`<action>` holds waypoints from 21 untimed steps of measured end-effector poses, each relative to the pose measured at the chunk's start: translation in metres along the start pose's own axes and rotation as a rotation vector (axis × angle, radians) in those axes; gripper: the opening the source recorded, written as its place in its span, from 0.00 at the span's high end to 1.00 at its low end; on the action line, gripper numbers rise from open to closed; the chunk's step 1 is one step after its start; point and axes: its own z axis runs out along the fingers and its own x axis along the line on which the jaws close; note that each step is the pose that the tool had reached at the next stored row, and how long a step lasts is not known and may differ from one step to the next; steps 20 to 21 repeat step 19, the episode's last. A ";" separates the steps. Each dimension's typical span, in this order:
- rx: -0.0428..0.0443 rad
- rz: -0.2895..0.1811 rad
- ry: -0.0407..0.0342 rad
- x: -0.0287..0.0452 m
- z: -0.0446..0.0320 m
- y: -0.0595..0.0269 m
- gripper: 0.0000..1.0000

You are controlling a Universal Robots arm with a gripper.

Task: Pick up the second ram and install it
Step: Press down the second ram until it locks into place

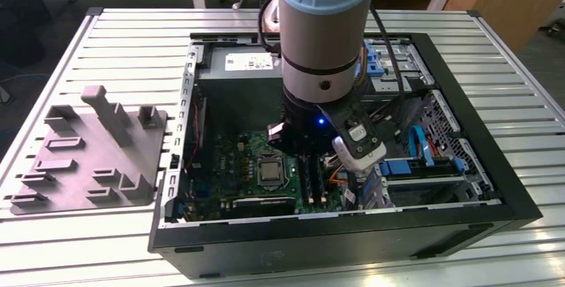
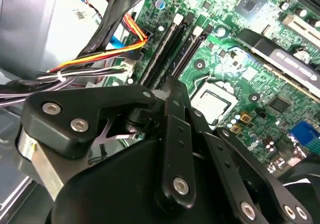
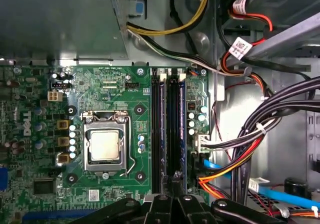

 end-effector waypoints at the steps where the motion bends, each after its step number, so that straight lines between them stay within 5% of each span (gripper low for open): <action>1: -0.0003 0.000 -0.0001 0.0001 0.0001 0.0019 0.90; 8: -0.0002 0.000 0.0000 0.0005 -0.0018 0.0172 0.90; 10: -0.0002 0.000 -0.0001 0.0000 -0.0072 0.0174 0.90; 21: -0.0002 0.000 -0.0001 -0.0001 -0.0092 0.0175 0.90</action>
